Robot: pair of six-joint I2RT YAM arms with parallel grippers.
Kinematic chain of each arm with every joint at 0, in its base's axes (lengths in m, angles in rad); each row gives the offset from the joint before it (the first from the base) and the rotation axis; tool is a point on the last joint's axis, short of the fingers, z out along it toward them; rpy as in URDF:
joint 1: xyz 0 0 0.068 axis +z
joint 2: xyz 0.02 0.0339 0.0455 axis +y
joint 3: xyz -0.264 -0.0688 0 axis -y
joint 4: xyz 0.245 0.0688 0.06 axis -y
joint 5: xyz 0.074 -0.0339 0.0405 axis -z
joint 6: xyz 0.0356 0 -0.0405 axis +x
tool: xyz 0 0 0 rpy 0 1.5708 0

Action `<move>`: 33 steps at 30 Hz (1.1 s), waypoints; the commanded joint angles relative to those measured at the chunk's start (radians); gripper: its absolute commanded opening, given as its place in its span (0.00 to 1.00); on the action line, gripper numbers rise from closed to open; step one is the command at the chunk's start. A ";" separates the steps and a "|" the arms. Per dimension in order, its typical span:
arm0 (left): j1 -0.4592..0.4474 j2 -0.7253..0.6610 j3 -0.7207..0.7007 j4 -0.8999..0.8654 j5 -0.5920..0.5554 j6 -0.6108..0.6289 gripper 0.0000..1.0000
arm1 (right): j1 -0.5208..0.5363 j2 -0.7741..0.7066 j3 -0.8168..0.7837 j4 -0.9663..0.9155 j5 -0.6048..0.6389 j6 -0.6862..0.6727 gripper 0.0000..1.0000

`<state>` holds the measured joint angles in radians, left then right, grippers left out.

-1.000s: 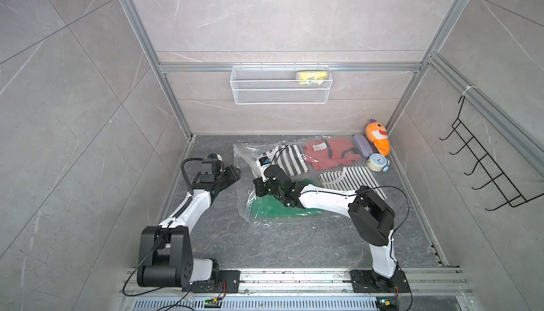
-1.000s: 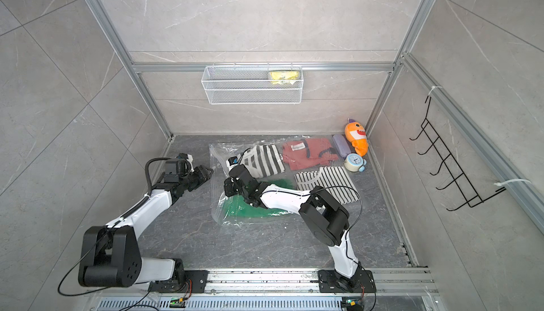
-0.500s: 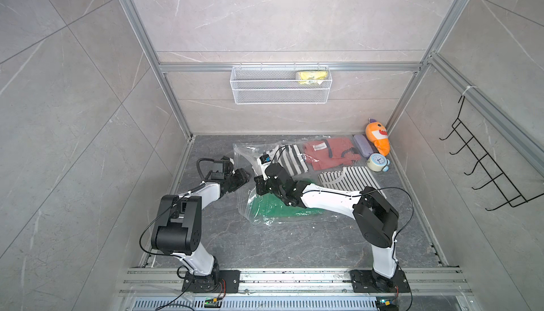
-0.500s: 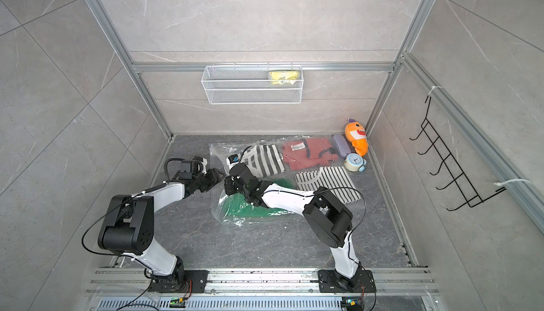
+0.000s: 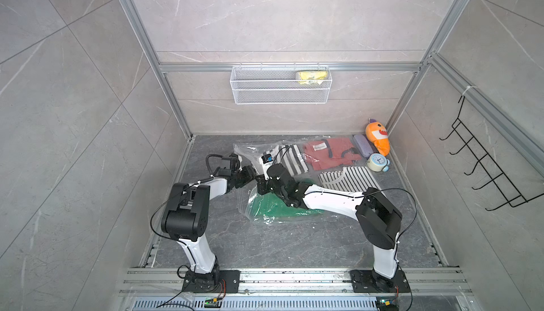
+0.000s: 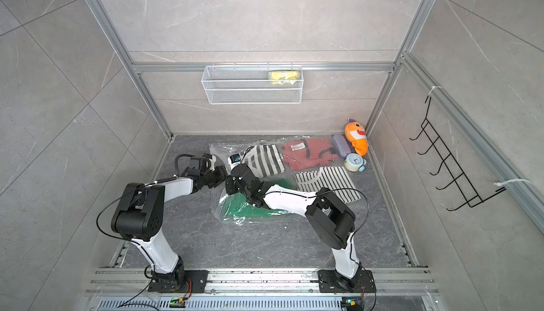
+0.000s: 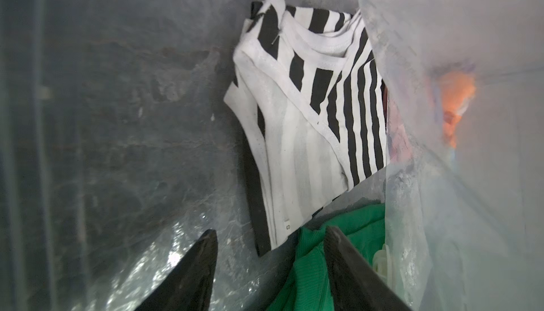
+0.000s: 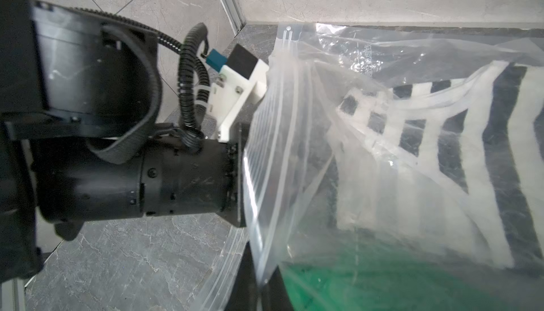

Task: Take the tank top out of the vacuum bag
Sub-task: Take out the tank top from the vacuum bag.

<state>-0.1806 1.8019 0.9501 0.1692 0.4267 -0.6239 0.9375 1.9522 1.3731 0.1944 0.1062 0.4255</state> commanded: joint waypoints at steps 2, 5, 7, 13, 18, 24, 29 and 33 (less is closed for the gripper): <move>-0.021 0.053 0.046 0.039 0.032 -0.009 0.63 | 0.010 -0.041 -0.017 0.076 -0.004 0.002 0.00; -0.025 0.089 0.068 0.039 0.044 -0.017 0.63 | 0.010 -0.046 -0.023 0.074 -0.006 0.005 0.00; -0.029 0.101 0.074 0.039 0.041 -0.013 0.64 | 0.010 -0.049 -0.041 0.098 -0.003 0.012 0.00; -0.046 0.149 0.089 0.052 0.044 -0.017 0.65 | 0.010 -0.046 -0.038 0.113 -0.005 0.013 0.00; -0.056 0.187 0.113 0.063 0.043 -0.034 0.65 | 0.009 -0.039 -0.029 0.109 -0.014 0.016 0.00; -0.066 0.212 0.144 0.065 0.045 -0.045 0.63 | 0.010 -0.044 -0.037 0.117 -0.008 0.009 0.00; -0.077 0.224 0.156 0.074 0.035 -0.048 0.50 | 0.009 -0.049 -0.054 0.131 0.001 0.004 0.00; -0.077 0.227 0.178 0.061 0.049 -0.051 0.25 | 0.010 -0.060 -0.064 0.126 0.017 0.002 0.00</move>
<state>-0.2504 2.0094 1.0904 0.2417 0.4530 -0.6739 0.9375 1.9423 1.3270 0.2749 0.1135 0.4324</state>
